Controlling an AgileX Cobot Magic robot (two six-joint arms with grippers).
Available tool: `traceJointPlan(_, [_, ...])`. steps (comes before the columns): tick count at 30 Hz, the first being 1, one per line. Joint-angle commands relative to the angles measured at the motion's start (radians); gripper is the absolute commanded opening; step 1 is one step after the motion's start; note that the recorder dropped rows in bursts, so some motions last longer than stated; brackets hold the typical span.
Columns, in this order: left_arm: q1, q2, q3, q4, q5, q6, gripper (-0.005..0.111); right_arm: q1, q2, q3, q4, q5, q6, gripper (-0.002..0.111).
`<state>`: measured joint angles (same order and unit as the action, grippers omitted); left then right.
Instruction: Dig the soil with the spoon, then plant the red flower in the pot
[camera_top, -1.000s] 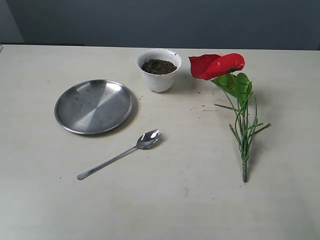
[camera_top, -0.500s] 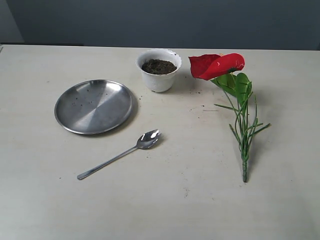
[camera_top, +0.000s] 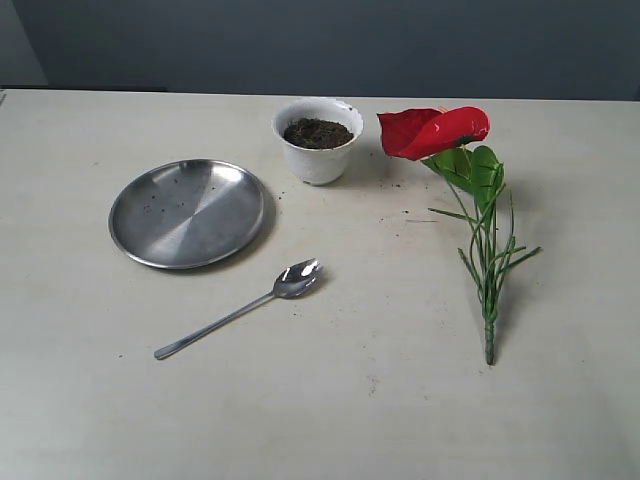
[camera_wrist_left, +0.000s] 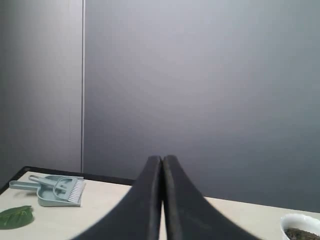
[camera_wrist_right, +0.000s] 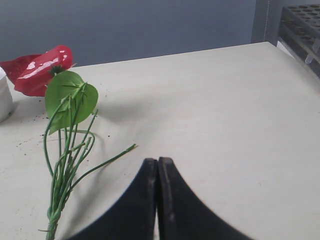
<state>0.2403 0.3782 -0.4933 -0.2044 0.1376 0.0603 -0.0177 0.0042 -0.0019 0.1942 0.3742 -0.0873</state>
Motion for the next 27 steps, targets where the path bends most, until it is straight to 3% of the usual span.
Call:
traceJointPlan(1, [-0.004,-0.004,0.002,0.078,-0.044,0.002,0.0,-0.004,-0.004,0.002,0.001,-0.009,-0.001,0.0])
traceJointPlan(7, [-0.008,-0.004,0.002,0.091,-0.055,0.002,0.0,-0.004,-0.004,0.002,0.001,-0.009,-0.001,0.0])
traceJointPlan(16, [-0.067,0.015,-0.036,0.082,-0.067,0.0,0.0,-0.004,-0.004,0.002,0.001,-0.011,-0.001,0.0])
traceJointPlan(23, [-0.127,0.13,-0.208,0.105,-0.035,0.01,0.002,-0.004,-0.004,0.002,0.001,-0.011,-0.001,0.0])
traceJointPlan(27, [-0.178,0.248,-0.336,0.121,0.024,0.043,0.016,-0.004,-0.004,0.002,0.001,-0.011,-0.001,0.0])
